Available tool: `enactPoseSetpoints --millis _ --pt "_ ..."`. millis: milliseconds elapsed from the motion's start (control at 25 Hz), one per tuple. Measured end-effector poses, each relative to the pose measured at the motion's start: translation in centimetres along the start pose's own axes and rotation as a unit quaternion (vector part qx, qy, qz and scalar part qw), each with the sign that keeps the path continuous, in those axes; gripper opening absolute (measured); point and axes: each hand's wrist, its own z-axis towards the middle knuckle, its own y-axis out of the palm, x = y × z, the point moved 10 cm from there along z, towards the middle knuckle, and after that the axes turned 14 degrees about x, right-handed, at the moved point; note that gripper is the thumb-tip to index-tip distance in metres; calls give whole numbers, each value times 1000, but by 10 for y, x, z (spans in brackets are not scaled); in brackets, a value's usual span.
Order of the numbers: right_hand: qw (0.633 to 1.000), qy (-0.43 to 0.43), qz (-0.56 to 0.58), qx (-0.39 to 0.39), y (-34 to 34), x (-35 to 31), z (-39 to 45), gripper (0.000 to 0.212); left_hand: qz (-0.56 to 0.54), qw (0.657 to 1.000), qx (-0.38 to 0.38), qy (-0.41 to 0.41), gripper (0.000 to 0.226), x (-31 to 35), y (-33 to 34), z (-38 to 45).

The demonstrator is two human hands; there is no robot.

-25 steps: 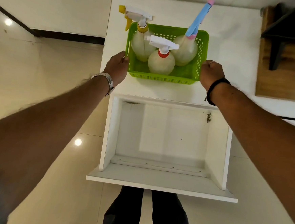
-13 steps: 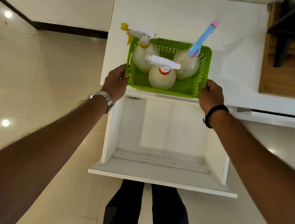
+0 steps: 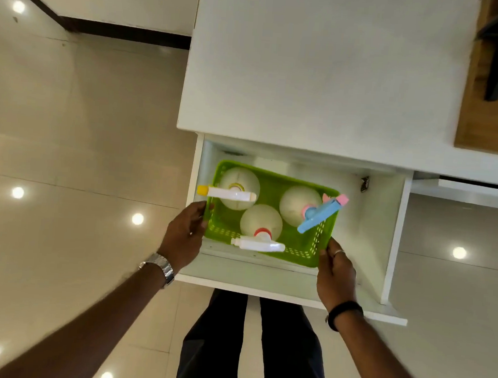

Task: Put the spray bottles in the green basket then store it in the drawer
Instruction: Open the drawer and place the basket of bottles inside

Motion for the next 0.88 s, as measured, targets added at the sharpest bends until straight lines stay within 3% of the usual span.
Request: enactPoseSetpoints --millis 120,280,480,720,880 --pt "997 55 -23 -48 30 45 0 30 42 998 -22 -46 45 -44 19 -4" --pt "992 81 -79 -53 65 84 18 23 78 990 -12 -119 47 -90 46 5" --pt "987 130 -78 -46 109 125 40 36 85 980 -24 -176 31 -143 92 29" --pt "985 142 -86 -48 140 147 48 32 84 961 -81 -252 69 -190 121 27" --pt "984 137 -107 -49 143 150 50 33 133 959 -107 -227 64 -185 120 20"
